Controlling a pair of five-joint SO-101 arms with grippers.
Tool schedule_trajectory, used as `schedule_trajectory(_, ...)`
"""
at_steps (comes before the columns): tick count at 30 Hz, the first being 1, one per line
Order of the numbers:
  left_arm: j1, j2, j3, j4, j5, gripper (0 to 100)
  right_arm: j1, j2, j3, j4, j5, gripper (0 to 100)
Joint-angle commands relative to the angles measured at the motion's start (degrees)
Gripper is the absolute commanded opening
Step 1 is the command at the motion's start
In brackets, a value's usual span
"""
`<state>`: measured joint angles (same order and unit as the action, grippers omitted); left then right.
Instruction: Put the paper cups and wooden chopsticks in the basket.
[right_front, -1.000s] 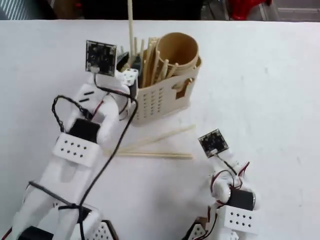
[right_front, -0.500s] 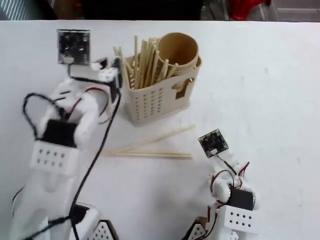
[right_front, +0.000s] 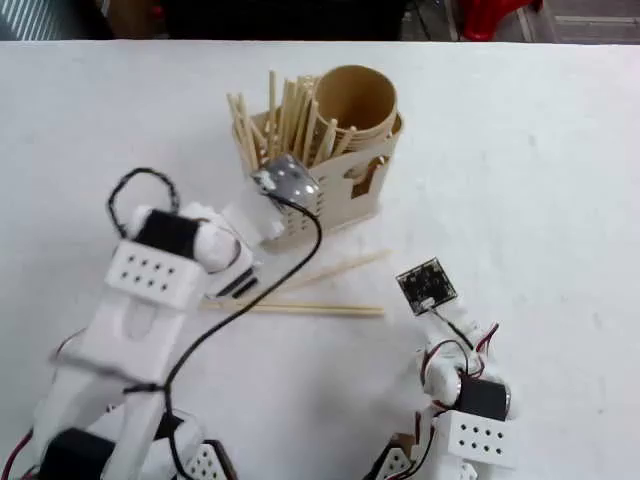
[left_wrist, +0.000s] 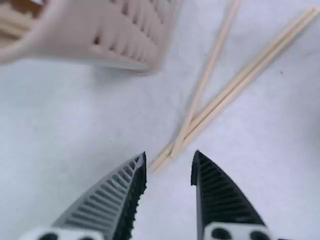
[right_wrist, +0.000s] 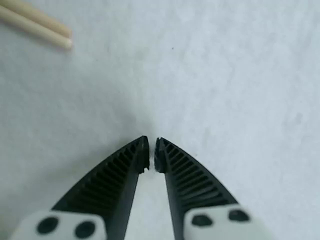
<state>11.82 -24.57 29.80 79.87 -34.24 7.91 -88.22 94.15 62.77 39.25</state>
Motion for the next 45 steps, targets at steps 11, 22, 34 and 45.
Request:
schedule_trajectory(11,4.00,26.86,-1.58,-21.89,-3.16,21,0.48,0.31,-0.44,-1.27,-0.09,3.9)
schedule_trajectory(22,5.67,35.03,-2.11,-25.49,-3.16,17,0.31,0.31,-0.44,-1.27,0.00,3.9)
schedule_trajectory(34,5.76,35.03,-2.02,-25.14,-3.16,2,0.31,0.31,-0.35,-1.27,0.00,3.9)
schedule_trajectory(45,7.69,19.03,-1.76,-14.15,-2.90,2,0.31,0.31,-0.35,-1.36,0.00,3.9)
